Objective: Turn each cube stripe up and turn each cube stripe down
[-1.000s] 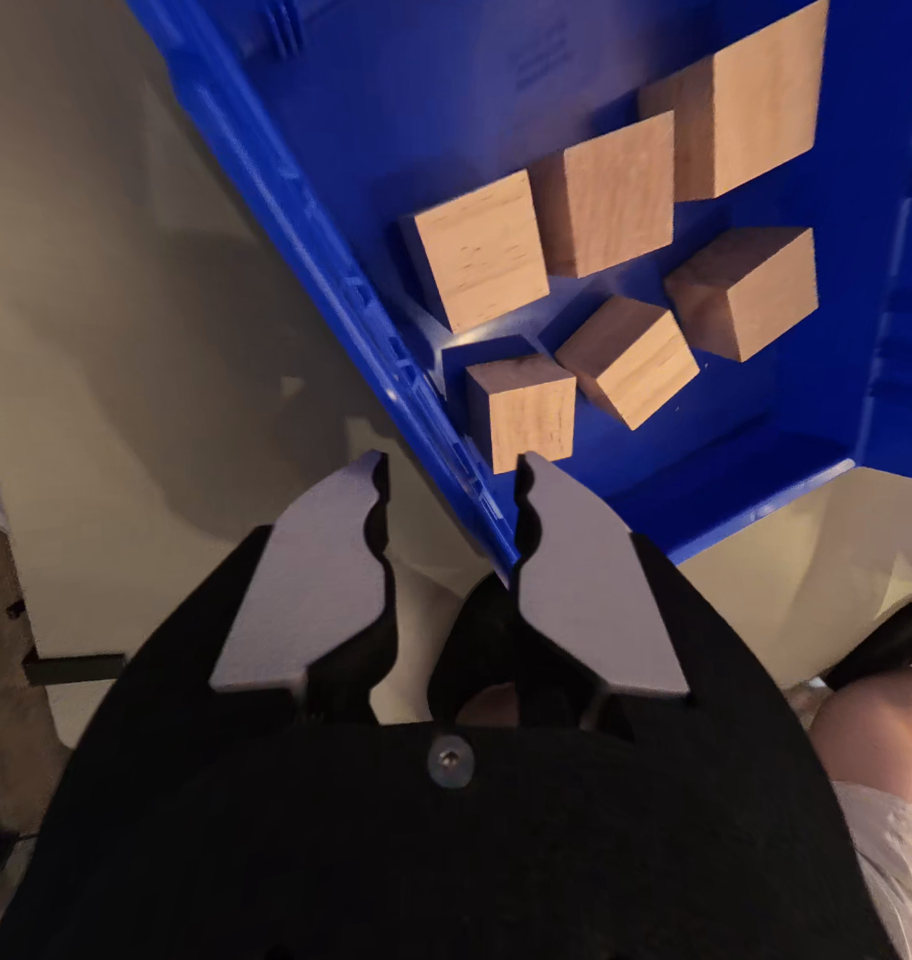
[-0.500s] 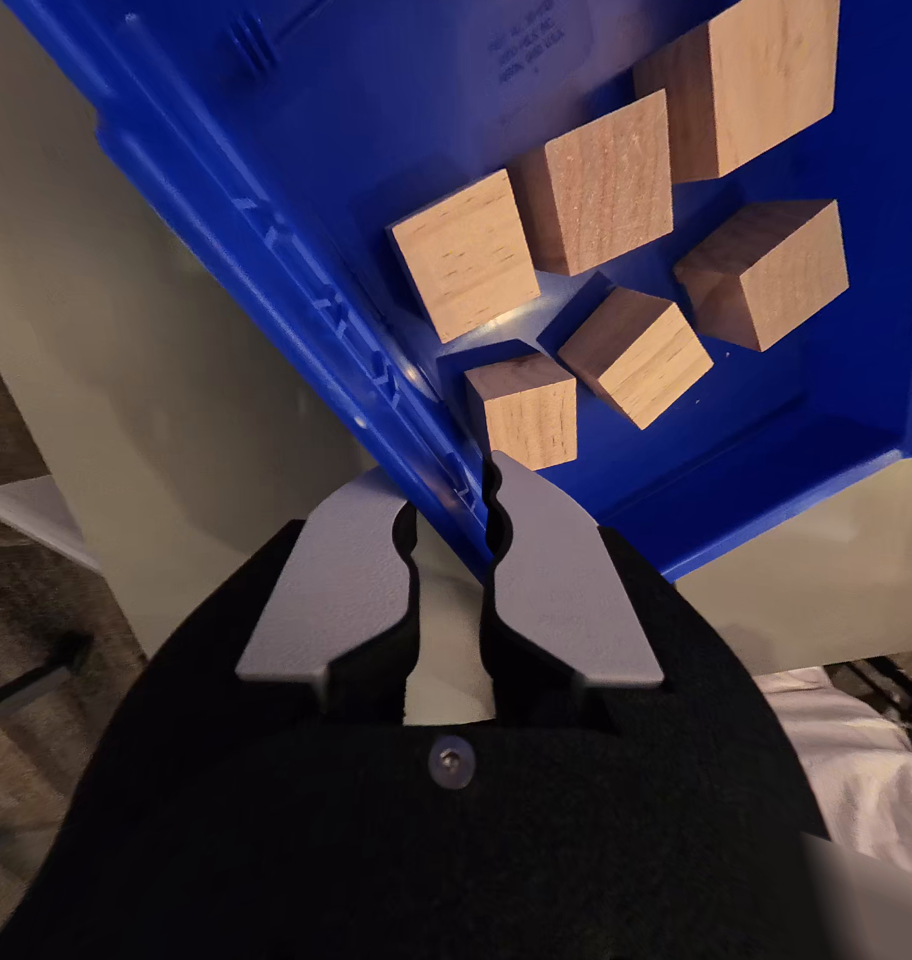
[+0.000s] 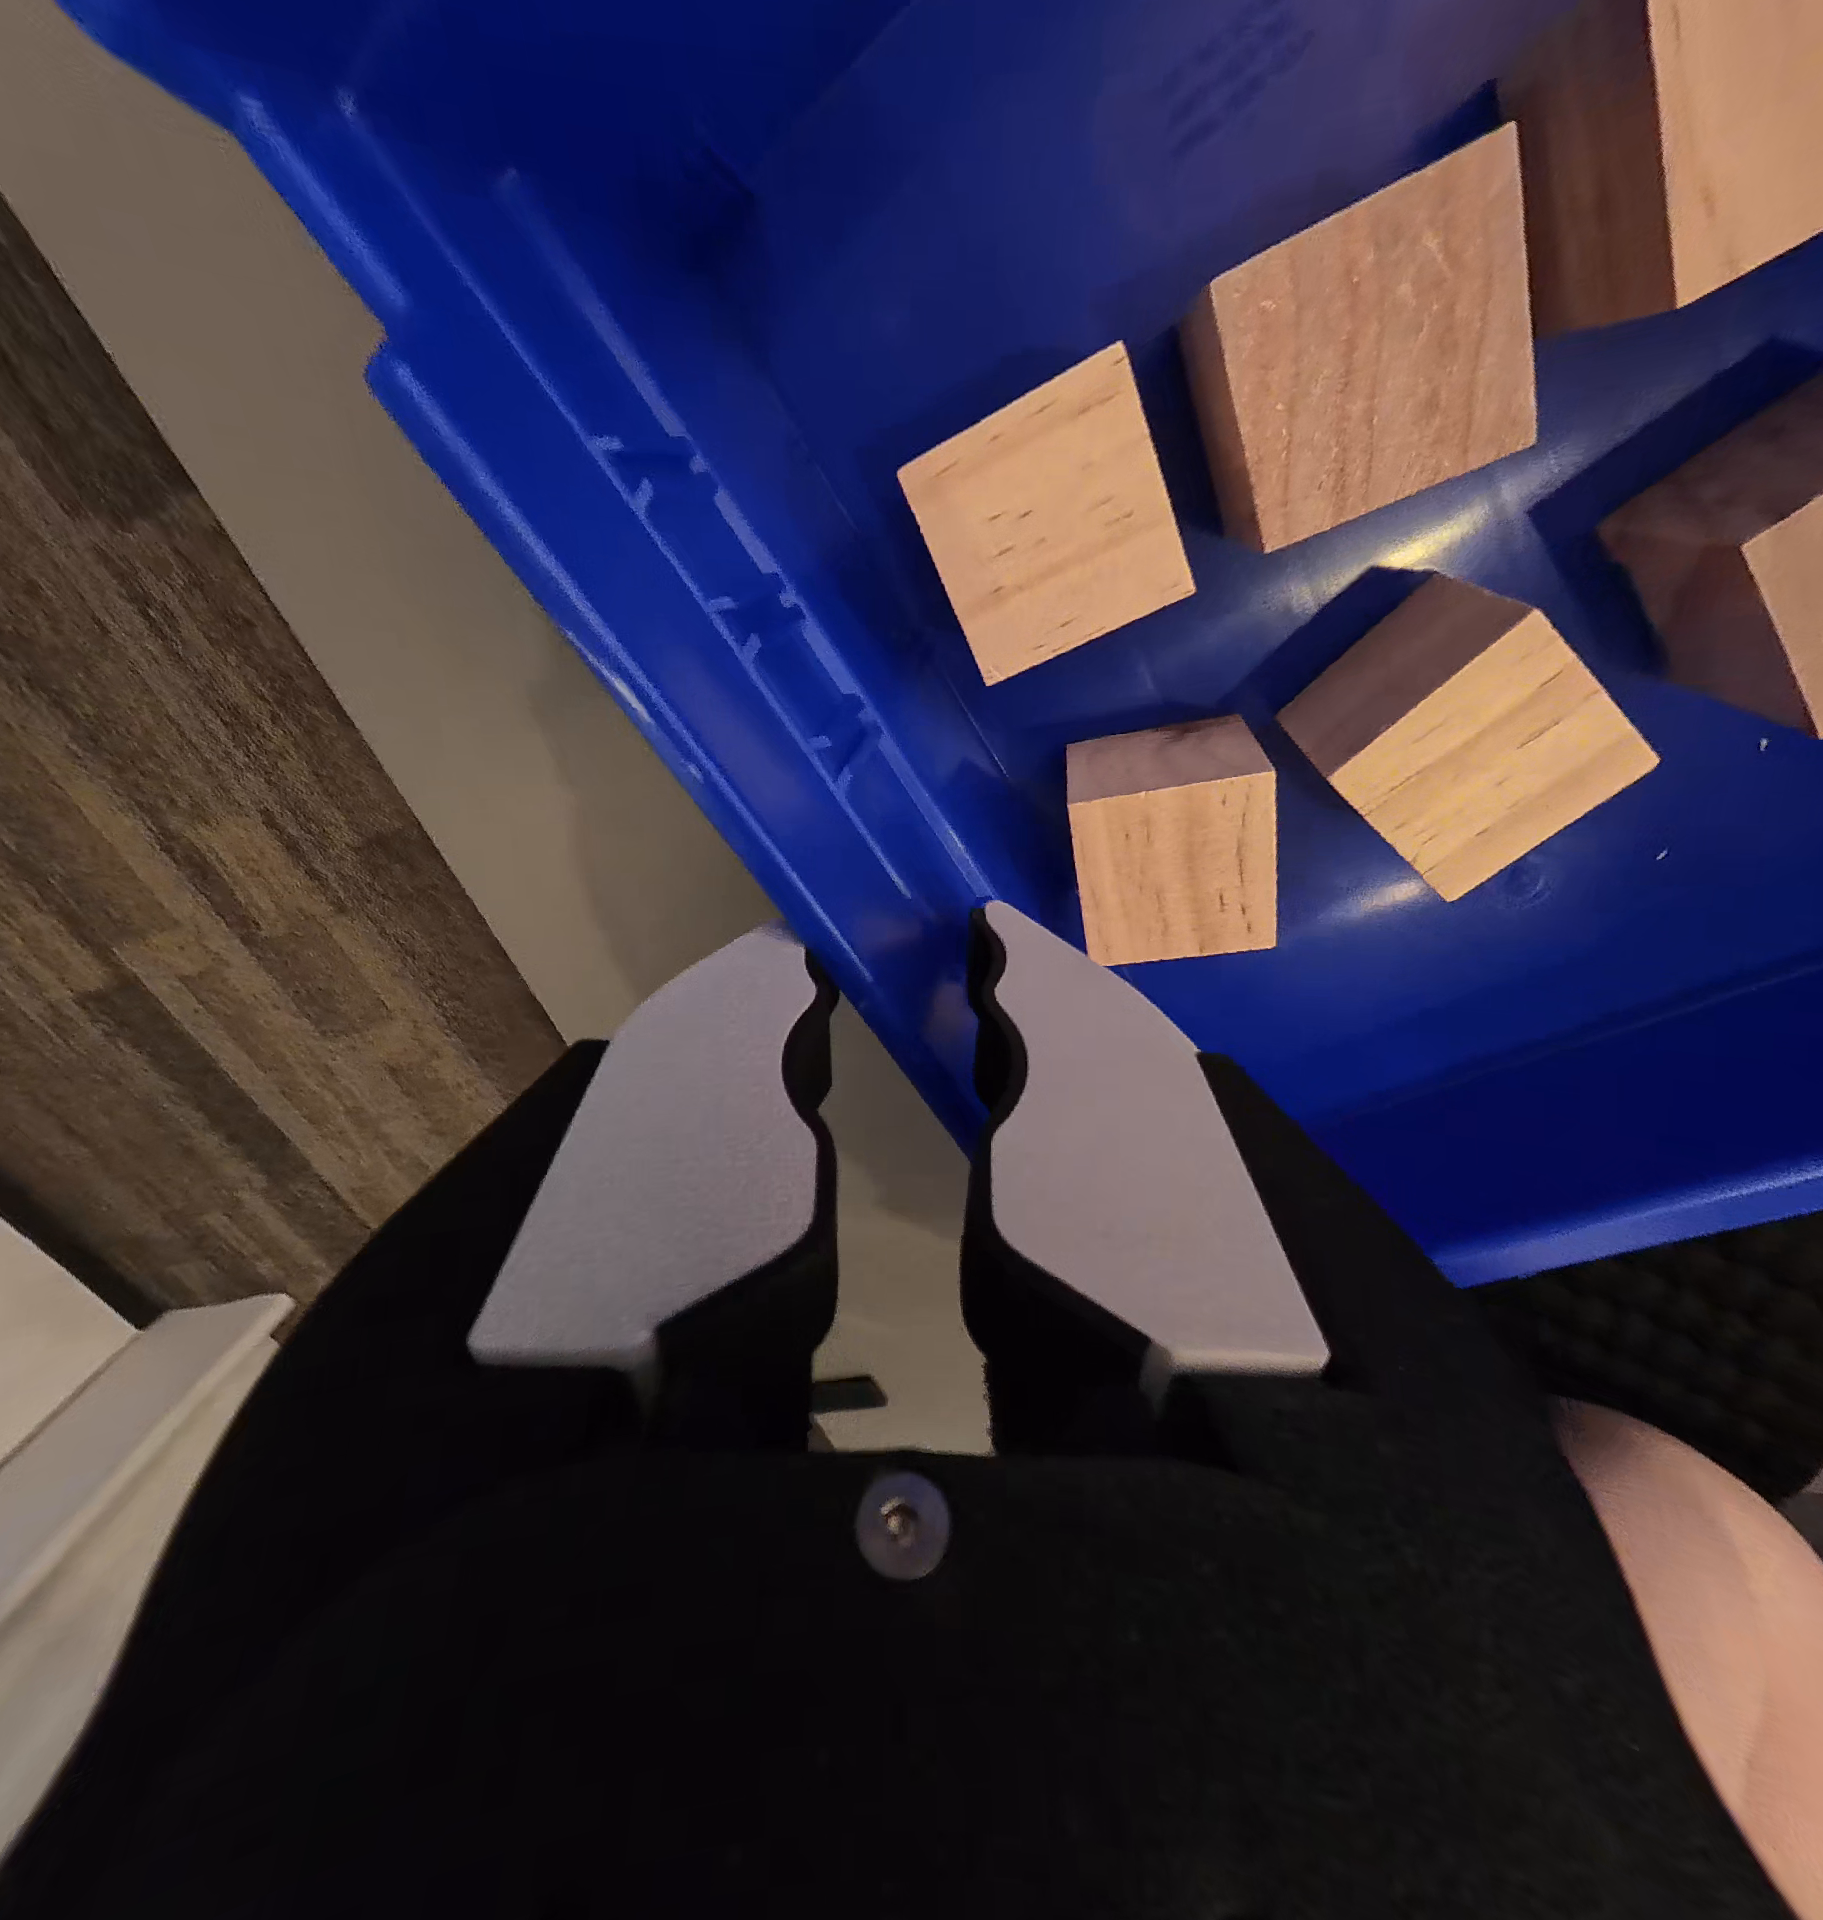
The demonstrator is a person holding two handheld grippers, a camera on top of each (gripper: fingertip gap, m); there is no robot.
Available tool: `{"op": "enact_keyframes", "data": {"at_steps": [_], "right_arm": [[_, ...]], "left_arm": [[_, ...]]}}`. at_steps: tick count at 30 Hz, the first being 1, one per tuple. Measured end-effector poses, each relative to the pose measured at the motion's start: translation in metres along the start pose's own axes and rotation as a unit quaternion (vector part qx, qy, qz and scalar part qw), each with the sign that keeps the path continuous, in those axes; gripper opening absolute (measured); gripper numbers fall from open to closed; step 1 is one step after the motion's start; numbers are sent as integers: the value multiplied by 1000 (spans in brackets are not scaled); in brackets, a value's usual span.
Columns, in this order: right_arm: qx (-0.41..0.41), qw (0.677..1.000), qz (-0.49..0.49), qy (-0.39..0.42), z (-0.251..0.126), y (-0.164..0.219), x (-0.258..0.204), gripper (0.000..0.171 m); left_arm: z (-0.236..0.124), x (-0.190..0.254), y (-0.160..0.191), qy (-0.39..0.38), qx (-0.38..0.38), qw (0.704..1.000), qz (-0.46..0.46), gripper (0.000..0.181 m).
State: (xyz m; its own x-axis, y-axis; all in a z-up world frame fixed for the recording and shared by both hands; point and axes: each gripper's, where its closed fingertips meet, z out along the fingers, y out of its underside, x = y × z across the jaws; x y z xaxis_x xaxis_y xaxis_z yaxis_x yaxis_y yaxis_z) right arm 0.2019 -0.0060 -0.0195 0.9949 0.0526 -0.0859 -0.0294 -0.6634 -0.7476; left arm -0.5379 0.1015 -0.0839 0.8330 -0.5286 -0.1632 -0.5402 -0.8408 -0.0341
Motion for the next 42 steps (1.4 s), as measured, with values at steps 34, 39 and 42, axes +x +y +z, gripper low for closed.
{"op": "enact_keyframes", "data": {"at_steps": [34,39,42], "right_arm": [[-49,999,-17,0,17,17,0,46],[-60,998,-25,-5,20,20,-3,47],[-67,997,-31,-9,21,22,-6,47]], "left_arm": [[-128,-8,-17,-115,321,939,-26,46],[-180,76,-27,-16,513,844,153,47],[-160,114,-27,19,498,825,265,38]]}}
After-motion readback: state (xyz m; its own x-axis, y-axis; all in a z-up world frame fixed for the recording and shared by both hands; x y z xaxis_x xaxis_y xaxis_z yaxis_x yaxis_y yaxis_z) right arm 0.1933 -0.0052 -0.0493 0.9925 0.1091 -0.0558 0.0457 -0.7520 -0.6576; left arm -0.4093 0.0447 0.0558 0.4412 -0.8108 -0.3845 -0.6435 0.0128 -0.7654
